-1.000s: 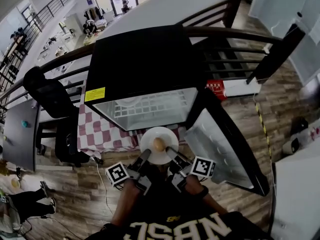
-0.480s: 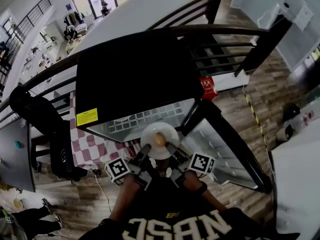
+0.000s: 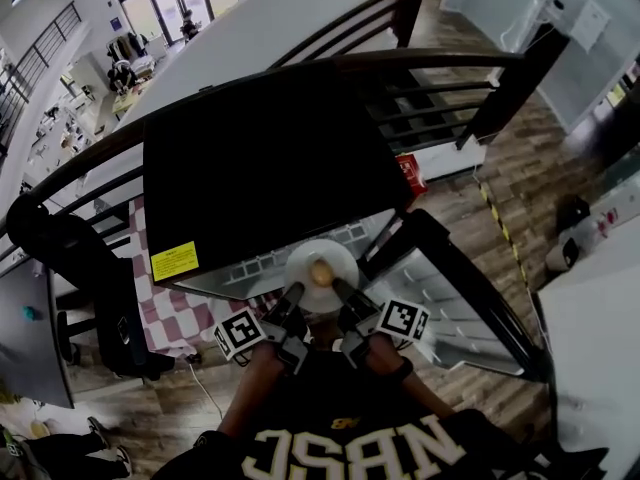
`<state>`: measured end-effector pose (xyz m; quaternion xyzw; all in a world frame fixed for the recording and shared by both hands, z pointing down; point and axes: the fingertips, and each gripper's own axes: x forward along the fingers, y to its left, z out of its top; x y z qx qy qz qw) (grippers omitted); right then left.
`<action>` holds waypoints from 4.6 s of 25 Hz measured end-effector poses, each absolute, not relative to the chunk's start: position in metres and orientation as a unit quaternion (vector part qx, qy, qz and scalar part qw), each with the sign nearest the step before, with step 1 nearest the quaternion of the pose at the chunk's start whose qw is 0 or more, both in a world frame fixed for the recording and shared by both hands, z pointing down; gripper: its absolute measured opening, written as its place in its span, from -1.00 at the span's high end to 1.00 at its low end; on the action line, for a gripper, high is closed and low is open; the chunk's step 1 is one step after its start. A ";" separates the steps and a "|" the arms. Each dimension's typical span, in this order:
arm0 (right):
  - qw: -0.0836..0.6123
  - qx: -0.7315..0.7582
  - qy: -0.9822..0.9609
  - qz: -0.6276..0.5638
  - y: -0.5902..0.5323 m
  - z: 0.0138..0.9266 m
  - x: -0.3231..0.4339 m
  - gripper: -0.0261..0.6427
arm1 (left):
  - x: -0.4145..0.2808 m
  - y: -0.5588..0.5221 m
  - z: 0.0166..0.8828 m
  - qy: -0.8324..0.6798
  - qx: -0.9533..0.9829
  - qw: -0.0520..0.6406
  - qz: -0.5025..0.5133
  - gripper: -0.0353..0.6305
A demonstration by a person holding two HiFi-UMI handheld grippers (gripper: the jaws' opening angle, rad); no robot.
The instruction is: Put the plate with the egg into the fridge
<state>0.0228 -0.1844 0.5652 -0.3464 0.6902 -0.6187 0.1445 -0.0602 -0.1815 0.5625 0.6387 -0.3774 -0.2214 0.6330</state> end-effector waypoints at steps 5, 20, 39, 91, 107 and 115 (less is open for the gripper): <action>0.146 -0.362 0.679 -0.621 -0.198 0.566 0.023 0.80 | -0.060 -0.196 0.564 -0.385 0.652 0.624 -0.194 0.77; 0.157 -0.368 0.673 -0.622 -0.230 0.577 0.021 0.81 | -0.060 -0.222 0.578 -0.377 0.634 0.650 -0.184 0.78; 0.196 -0.394 0.647 -0.623 -0.256 0.580 0.020 0.80 | -0.062 -0.230 0.579 -0.364 0.625 0.669 -0.175 0.78; 0.033 -0.448 0.797 -0.404 -0.190 0.566 0.055 0.09 | -0.064 -0.173 0.556 -0.468 0.805 0.362 -0.043 0.30; -0.123 -0.425 0.854 -0.275 -0.173 0.562 0.012 0.81 | -0.054 -0.171 0.567 -0.500 0.821 0.256 0.103 0.83; -0.142 -0.425 0.852 -0.270 -0.178 0.568 0.005 0.83 | -0.050 -0.180 0.564 -0.490 0.829 0.250 0.103 0.83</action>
